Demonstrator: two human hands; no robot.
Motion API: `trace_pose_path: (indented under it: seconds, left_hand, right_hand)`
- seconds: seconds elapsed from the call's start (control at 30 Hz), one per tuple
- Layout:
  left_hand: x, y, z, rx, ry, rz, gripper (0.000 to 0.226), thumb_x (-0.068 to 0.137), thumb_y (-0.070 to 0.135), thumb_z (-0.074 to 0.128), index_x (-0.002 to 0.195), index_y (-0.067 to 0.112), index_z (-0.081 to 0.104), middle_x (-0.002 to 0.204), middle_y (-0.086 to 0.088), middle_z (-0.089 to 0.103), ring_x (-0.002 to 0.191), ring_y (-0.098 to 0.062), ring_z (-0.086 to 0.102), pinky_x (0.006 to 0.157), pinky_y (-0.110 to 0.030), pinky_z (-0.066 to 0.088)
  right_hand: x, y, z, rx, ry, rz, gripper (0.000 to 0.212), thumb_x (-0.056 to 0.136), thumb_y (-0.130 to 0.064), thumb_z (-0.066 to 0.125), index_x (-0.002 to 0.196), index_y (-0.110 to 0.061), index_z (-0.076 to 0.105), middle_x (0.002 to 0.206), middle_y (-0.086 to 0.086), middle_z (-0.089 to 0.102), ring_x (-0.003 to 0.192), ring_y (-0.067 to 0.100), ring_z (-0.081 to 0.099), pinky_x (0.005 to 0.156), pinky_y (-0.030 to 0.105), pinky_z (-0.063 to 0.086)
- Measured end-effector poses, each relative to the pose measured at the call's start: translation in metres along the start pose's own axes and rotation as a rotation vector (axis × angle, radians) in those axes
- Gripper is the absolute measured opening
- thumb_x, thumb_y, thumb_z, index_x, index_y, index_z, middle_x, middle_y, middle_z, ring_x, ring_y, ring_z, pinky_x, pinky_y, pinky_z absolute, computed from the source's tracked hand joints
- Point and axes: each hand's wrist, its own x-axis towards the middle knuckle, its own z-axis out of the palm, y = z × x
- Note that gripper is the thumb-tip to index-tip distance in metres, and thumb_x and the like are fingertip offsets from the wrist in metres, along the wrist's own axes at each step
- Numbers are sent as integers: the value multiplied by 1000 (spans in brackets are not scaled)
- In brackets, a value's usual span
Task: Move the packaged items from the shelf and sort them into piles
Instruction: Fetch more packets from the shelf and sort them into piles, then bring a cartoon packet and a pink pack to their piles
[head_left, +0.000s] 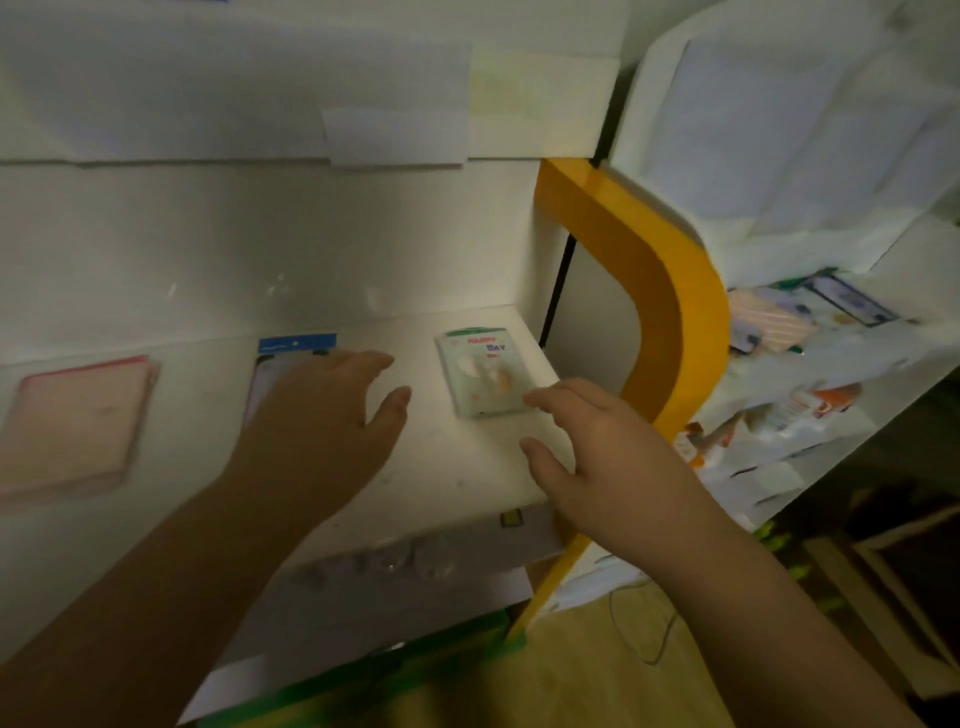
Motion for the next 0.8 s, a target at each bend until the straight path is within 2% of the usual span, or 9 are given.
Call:
trace_pose_path:
  seconds: [0.03,0.1,0.17,0.23,0.33,0.47,0.57,0.7,0.8]
  left_hand:
    - [-4,16,3,-24,19,1,48,95,46,49,136,22,53,124,2,64,90,-9,57,86,-26,39]
    - [-10,46,10,-53,34,26,49,93,45,51,135,21,55,122,1,65,81,-9,56,82,-29,44]
    - [-16,75,20,-83,27,52,50,92,47,50,134,22,55,125,0,64,90,-17,61,89,-39,51]
    - [-23,108,31,-97,39,101,49,92,47,48,134,24,55,129,1,61,106,-20,60,95,-44,50]
    - [-30,160,50,-127,58,200,42,93,41,52,133,26,56,132,2,60,112,-17,57,93,-36,48]
    - [-39,225,78,-261,48,274,37,93,41,52,128,31,60,125,10,60,104,-5,52,88,-29,44]
    - [-40,264,99,-258,17,321,39,94,40,54,132,31,56,128,11,58,108,-10,56,88,-27,43]
    - [-28,300,125,-217,-47,312,45,95,42,52,139,32,48,139,8,51,122,-13,50,88,-22,36]
    - [-18,320,144,-240,-45,297,42,96,39,51,138,31,50,138,8,52,121,-12,50,87,-22,37]
  right_hand:
    - [-9,8,-8,-4,8,-6,43,95,-38,55,136,-25,54,127,-6,57,112,16,54,88,27,47]
    - [-28,29,-24,-9,23,-10,41,96,-37,55,134,-24,55,124,-6,57,110,14,54,86,24,45]
    - [-47,54,-40,-6,41,8,38,96,-37,56,132,-24,56,121,-5,57,108,14,55,83,23,43]
    - [-66,82,-55,-13,62,41,36,95,-37,57,129,-24,57,117,-5,58,104,16,56,81,26,45]
    - [-93,125,-75,-54,83,107,39,94,-40,54,130,-24,57,120,-3,58,106,19,57,86,36,51]
    - [-128,174,-96,-75,88,169,38,94,-37,56,129,-24,59,119,-5,58,107,19,57,86,34,50]
    - [-150,204,-110,-100,86,220,40,94,-39,56,131,-24,57,122,-4,58,109,19,56,86,32,49]
    - [-169,239,-120,-90,86,294,40,95,-42,54,132,-27,55,125,-7,57,112,17,55,89,33,50]
    - [-171,261,-121,-81,80,326,44,95,-44,53,135,-28,52,130,-9,55,117,15,53,94,32,49]
